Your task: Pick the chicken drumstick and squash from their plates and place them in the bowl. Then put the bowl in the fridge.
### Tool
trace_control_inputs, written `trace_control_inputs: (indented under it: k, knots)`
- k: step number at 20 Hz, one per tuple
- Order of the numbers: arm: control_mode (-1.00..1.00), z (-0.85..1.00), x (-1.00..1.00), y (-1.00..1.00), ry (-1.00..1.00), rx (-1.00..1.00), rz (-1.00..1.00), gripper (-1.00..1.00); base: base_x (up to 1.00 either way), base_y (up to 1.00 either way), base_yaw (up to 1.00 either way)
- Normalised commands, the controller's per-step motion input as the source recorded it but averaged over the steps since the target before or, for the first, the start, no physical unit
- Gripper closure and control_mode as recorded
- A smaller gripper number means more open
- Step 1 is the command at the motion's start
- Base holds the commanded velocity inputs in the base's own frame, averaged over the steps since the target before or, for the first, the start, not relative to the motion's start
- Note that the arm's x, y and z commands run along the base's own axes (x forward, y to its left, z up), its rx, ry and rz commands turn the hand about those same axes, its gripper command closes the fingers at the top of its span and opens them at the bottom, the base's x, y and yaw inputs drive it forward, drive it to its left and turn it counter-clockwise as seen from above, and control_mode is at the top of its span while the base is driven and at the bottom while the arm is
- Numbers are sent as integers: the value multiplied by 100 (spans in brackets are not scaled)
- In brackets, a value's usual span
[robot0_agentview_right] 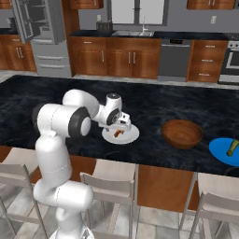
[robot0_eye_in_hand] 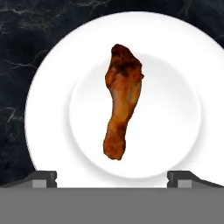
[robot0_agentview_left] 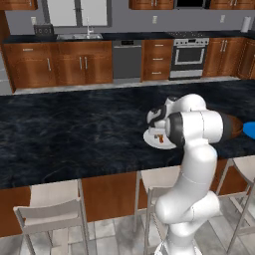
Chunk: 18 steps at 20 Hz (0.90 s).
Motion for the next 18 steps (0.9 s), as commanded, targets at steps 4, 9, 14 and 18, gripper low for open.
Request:
trace_control_inputs:
  k: [4, 9, 14, 18]
  knots:
    - [-100, -11, 35, -3, 2, 0, 0, -100, 0, 0, 0]
    - [-100, -8, 39, -2, 12, 0, 0, -100, 0, 0, 0]
    - [-100, -9, 37, -3, 12, 0, 0, -100, 0, 0, 0]
    - [-100, -11, 36, -5, 10, 0, 0, -100, 0, 0, 0]
